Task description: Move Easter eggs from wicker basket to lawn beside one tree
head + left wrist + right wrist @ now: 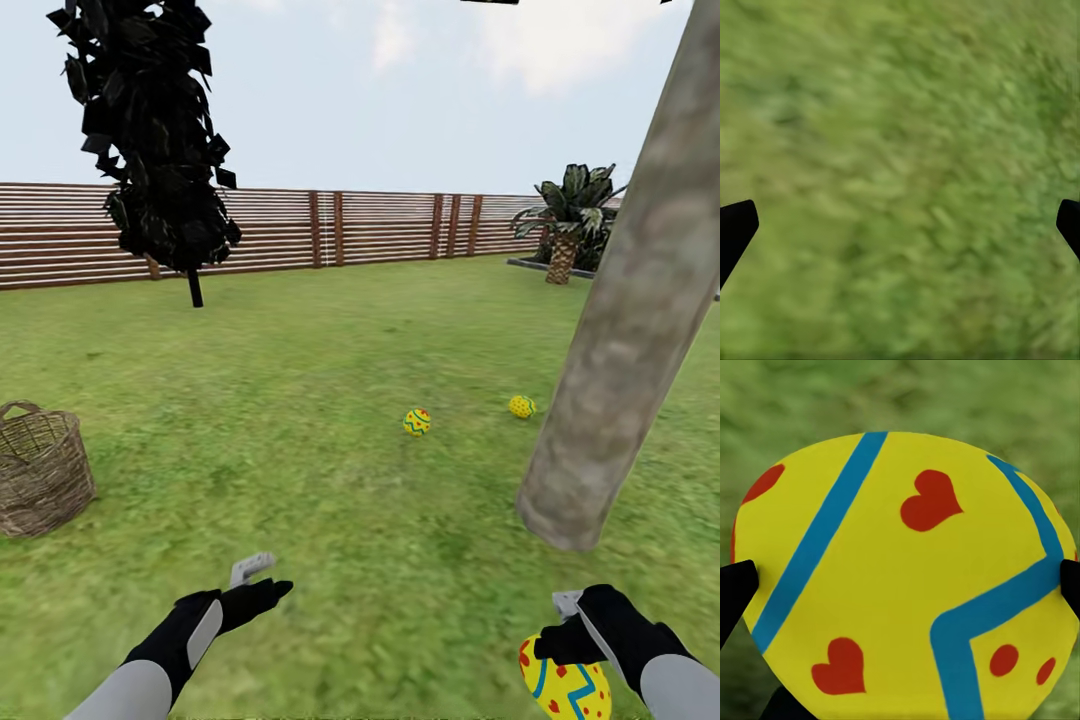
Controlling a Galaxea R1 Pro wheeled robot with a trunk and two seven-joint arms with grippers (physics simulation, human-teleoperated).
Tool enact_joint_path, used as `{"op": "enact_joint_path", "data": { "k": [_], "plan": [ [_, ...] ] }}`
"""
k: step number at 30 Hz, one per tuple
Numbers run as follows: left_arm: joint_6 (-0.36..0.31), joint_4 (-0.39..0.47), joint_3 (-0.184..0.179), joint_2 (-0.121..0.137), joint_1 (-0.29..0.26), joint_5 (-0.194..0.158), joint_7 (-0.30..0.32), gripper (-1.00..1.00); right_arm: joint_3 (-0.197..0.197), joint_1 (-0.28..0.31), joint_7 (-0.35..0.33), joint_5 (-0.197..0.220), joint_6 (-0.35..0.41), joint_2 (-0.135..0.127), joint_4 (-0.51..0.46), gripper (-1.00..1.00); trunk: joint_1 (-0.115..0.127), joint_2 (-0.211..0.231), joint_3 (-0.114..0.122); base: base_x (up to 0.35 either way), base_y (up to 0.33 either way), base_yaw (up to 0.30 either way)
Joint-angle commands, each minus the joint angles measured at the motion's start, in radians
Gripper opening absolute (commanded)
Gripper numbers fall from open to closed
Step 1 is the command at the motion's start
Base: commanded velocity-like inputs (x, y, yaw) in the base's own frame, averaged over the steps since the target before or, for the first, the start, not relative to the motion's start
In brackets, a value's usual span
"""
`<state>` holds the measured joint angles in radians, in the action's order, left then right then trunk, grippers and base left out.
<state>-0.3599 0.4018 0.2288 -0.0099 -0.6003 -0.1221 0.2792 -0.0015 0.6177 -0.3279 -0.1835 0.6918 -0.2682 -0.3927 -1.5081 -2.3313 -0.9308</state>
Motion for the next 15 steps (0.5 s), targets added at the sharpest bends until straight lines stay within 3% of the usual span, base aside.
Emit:
{"op": "enact_joint_path", "data": {
  "k": [1, 15],
  "plan": [
    [-0.01, 0.002, 0.006, -0.001, 0.0, -0.008, 0.002, 1.0, 0.0, 0.0, -0.008, -0.011, 0.003, 0.0, -0.002, -1.0, -0.004, -0.008, -0.006, 0.0, 0.0, 0.0],
    [-0.01, 0.0, 0.006, -0.001, 0.0, -0.008, 0.002, 1.0, 0.0, 0.0, -0.008, -0.011, 0.003, 0.0, -0.003, -1.0, -0.057, -0.106, -0.073, 0.0, 0.0, 0.0]
  ]
}}
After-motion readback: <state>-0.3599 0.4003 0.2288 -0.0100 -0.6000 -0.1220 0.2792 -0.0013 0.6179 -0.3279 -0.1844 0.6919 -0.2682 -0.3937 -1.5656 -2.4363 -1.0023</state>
